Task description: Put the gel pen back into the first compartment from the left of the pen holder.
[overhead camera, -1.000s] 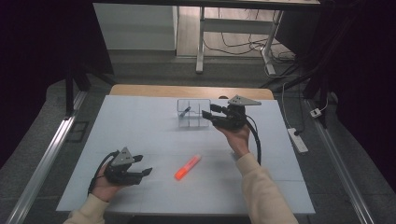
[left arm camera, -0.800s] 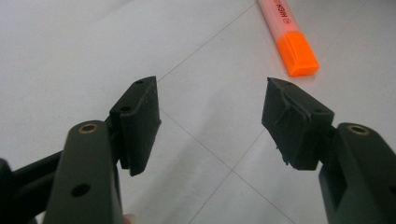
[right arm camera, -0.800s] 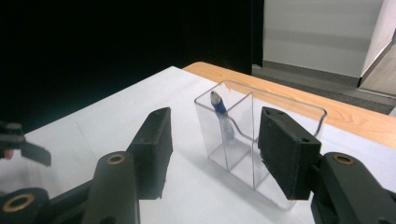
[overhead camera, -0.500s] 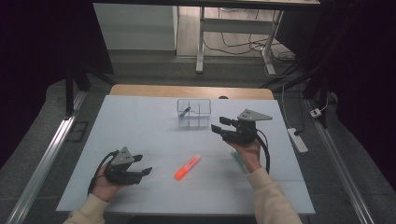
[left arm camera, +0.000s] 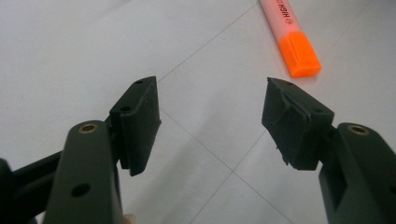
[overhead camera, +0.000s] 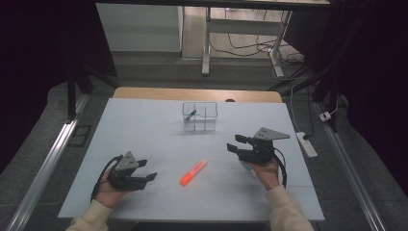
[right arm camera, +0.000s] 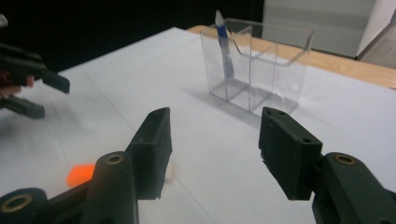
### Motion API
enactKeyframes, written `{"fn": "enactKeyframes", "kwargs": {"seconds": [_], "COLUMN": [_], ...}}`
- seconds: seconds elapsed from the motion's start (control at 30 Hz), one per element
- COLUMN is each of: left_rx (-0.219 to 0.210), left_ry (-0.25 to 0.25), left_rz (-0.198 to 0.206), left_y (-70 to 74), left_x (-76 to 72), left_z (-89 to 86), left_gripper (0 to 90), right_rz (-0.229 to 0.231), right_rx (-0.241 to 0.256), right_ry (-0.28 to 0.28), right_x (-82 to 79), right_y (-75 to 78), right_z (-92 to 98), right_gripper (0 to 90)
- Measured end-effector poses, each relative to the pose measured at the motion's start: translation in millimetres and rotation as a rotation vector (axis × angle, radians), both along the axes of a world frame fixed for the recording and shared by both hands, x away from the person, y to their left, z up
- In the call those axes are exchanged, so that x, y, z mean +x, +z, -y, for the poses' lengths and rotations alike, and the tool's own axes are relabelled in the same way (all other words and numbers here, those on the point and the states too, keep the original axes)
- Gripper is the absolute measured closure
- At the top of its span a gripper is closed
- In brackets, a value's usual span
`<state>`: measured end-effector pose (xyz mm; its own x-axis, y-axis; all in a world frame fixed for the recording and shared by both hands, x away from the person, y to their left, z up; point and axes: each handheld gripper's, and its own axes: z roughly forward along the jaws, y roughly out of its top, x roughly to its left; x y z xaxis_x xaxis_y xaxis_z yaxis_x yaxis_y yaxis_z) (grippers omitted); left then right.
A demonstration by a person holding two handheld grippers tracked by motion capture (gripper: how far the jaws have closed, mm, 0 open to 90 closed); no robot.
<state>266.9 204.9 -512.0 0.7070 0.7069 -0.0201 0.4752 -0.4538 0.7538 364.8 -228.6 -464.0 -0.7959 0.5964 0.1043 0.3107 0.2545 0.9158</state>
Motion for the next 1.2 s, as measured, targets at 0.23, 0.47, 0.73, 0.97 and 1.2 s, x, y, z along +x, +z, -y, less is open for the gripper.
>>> {"fn": "enactKeyframes", "kwargs": {"seconds": [0.23,0.47,0.73,0.97,1.2], "left_rx": [-0.001,0.001,0.003,-0.006,-0.013], "left_ry": [0.0,-0.002,-0.013,-0.01,-0.009], "left_rz": [0.0,0.003,0.001,0.012,0.015], "left_y": [0.1,0.4,-0.2,3.3,8.3], "left_x": [-0.3,2.2,5.2,3.1,4.1], "left_z": [-0.8,-0.4,1.0,0.3,0.6], "left_gripper": [36.6,36.6,36.6,36.5,36.3], "right_rz": [-0.016,-0.011,-0.008,-0.018,-0.013], "right_rx": [-0.011,-0.026,-0.051,-0.076,-0.099], "right_ry": [-0.026,-0.028,-0.019,-0.005,0.015], "right_x": [-11.3,-26.8,-35.5,-36.3,-37.2], "right_y": [-9.1,-15.3,-22.9,-26.6,-27.2], "right_z": [16.5,31.6,47.6,48.2,45.4], "right_gripper": [43.3,43.0,42.6,42.5,42.4]}}
